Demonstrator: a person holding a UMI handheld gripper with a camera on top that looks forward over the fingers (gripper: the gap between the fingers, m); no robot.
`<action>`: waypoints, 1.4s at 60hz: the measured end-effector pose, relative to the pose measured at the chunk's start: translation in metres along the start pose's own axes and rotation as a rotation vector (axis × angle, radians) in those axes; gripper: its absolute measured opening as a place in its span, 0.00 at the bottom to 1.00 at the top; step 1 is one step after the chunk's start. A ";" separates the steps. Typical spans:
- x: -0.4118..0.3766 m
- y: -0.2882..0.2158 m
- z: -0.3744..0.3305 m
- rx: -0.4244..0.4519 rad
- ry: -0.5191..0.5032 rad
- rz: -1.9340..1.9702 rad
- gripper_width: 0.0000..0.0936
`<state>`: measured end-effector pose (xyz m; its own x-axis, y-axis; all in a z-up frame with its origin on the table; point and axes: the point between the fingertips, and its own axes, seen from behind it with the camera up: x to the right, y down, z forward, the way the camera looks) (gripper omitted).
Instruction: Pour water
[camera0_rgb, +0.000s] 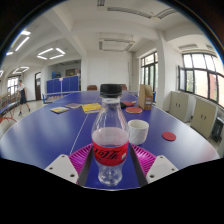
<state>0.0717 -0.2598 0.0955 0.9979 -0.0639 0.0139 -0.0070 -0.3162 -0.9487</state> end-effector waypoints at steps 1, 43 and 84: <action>0.000 0.000 0.003 0.002 0.003 0.006 0.72; -0.067 -0.166 -0.007 0.207 -0.447 0.536 0.34; 0.008 -0.198 0.129 0.097 -0.861 2.250 0.33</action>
<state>0.0893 -0.0751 0.2429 -0.7246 0.1463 -0.6734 -0.6790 -0.3185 0.6614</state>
